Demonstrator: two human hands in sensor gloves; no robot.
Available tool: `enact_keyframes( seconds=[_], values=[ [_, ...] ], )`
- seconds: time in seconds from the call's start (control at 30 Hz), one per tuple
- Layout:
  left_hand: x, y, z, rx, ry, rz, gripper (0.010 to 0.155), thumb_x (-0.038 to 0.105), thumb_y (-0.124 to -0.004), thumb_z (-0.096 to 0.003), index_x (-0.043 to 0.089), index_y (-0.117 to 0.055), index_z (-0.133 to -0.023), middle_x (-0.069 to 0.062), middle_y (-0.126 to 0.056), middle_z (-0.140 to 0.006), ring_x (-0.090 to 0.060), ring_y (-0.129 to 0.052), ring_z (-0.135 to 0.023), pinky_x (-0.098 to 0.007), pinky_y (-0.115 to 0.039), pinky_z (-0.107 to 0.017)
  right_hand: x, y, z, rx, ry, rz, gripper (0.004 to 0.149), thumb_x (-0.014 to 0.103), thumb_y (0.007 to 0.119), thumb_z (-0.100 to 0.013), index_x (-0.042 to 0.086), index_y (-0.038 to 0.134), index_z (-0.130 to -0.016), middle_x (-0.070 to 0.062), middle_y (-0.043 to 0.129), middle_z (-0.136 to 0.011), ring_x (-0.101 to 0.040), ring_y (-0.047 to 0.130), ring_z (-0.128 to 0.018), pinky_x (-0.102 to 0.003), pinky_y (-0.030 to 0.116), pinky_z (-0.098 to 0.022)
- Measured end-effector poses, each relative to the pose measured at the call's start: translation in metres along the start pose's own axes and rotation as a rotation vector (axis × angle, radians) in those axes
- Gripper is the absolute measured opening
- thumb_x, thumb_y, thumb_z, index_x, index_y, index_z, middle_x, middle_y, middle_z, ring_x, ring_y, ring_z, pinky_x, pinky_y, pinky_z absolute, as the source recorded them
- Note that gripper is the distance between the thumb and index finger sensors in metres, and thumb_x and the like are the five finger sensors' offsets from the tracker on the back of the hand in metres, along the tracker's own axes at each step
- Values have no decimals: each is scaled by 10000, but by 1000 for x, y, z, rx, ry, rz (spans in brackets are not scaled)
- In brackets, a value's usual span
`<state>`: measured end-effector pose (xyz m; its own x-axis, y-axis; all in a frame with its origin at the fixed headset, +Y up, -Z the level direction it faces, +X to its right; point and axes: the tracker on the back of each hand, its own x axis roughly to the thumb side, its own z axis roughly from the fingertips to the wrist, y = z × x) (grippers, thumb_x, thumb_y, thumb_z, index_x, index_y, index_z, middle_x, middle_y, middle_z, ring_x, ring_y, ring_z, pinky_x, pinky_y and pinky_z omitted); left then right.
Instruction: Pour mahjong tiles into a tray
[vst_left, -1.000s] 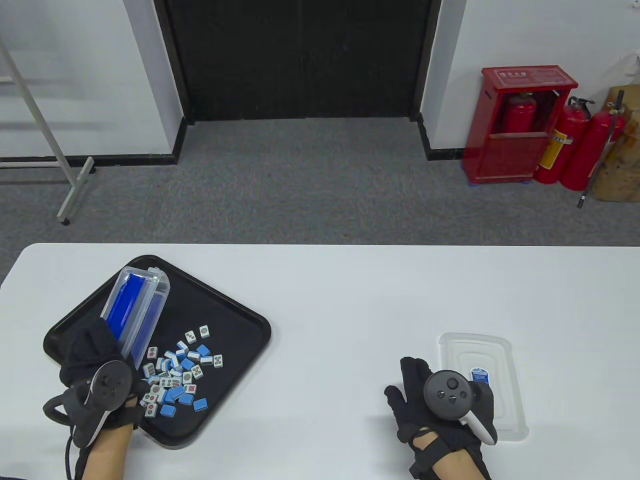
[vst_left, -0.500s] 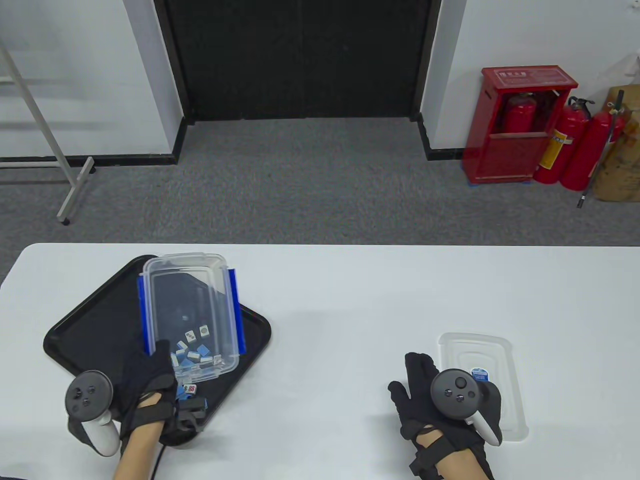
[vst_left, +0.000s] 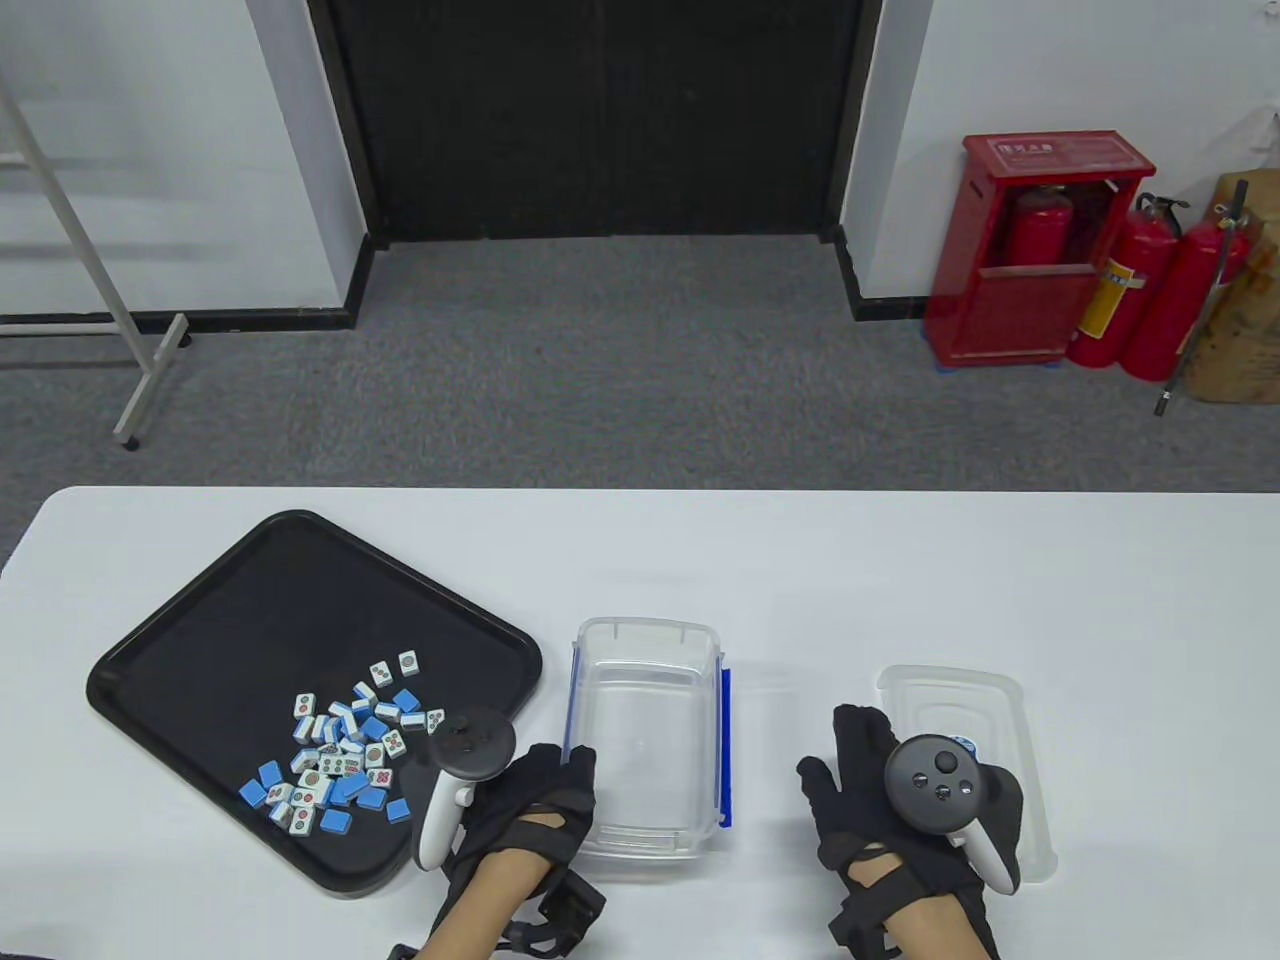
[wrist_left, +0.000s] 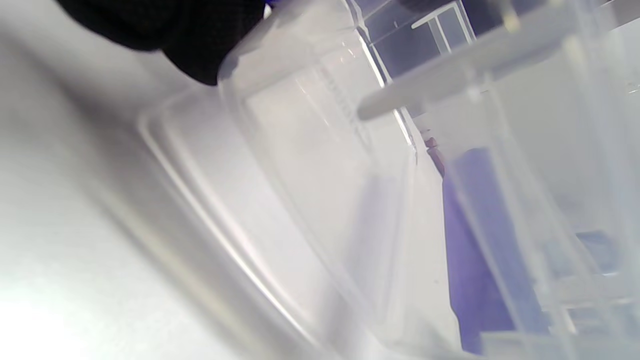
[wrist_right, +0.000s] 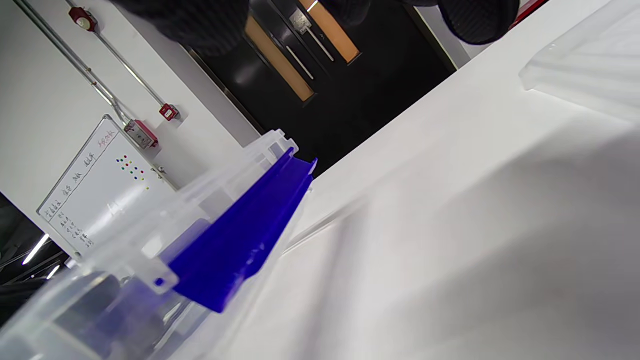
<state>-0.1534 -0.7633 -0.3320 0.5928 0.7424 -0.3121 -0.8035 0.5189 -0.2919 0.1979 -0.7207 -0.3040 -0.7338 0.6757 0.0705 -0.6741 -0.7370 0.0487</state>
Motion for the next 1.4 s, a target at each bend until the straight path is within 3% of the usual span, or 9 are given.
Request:
enact_keyframes(
  seconds=[0.33, 0.5, 0.67, 0.73, 0.8, 0.97, 1.17, 1.27, 1.4],
  values=[
    [-1, -20, -7, 15, 67, -139, 669, 512, -528, -523, -54, -563, -878, -304, -653, -792, -369, -871, -468, -472, -768, -321, -5, 3, -2, 12, 20, 18, 746, 439, 674, -461, -2, 418, -1007, -369, 350, -1023, -627, 541, -837, -763, 346, -607],
    [4, -17, 0, 26, 62, -205, 767, 591, -518, -520, -50, -455, -936, -326, -553, -852, -400, -826, -533, -489, -743, -350, -8, -6, -3, -21, 39, -23, 744, 434, 678, -461, 0, 419, -1007, -368, 345, -1025, -630, 526, -841, -764, 329, -611],
    [55, 8, 42, 344, -236, -471, 777, 611, -553, -531, -24, -430, -962, -315, -523, -881, -429, -808, -572, -512, -733, -381, -24, -53, 1, -206, 122, -61, 745, 440, 678, -460, 3, 430, -1009, -366, 365, -1027, -629, 527, -844, -762, 327, -615],
    [75, 9, 58, 366, -338, -403, 762, 612, -551, -538, 2, -442, -981, -295, -533, -897, -422, -808, -593, -513, -732, -401, -37, -75, 9, -297, 188, -122, 743, 444, 671, -465, 0, 429, -1009, -371, 382, -1021, -626, 533, -841, -761, 331, -613],
    [95, 0, 70, 298, -446, -264, 755, 603, -552, -546, 16, -433, -1006, -294, -522, -920, -448, -789, -630, -539, -713, -431, -51, -88, 17, -389, 256, -173, 744, 443, 687, -459, -12, 462, -1002, -382, 425, -1008, -637, 557, -826, -768, 342, -606],
    [135, -56, 70, 102, -550, -157, 764, 611, -531, -558, 60, -360, -1059, -277, -486, -990, -495, -732, -742, -576, -671, -511, -73, -102, 26, -337, 399, -33, 737, 466, 688, -454, 10, 488, -997, -359, 497, -998, -598, 647, -797, -733, 499, -567],
    [148, -141, 40, -202, -462, -46, 769, 618, -512, -568, 125, -273, -1107, -232, -356, -1115, -540, -361, -1007, -639, -409, -692, -97, -103, 36, -334, 428, -13, 731, 443, 707, -450, 9, 492, -997, -359, 494, -1001, -605, 628, -808, -742, 472, -580],
    [153, -174, 30, -256, -436, -117, 773, 607, -520, -567, 116, -275, -1112, -249, -356, -1127, -515, -225, -1039, -637, -320, -706, -110, -96, 40, -379, 392, -6, 712, 441, 707, -449, 6, 538, -987, -354, 552, -990, -608, 639, -812, -749, 458, -587],
    [157, -214, 13, -313, -344, -214, 780, 614, -506, -564, 129, -240, -1114, -257, -332, -1132, -488, -122, -1041, -632, -273, -705, -125, -90, 36, -336, 439, -66, 704, 429, 696, -458, 30, 508, -1007, -349, 569, -999, -630, 559, -853, -757, 390, -609]
  ],
)
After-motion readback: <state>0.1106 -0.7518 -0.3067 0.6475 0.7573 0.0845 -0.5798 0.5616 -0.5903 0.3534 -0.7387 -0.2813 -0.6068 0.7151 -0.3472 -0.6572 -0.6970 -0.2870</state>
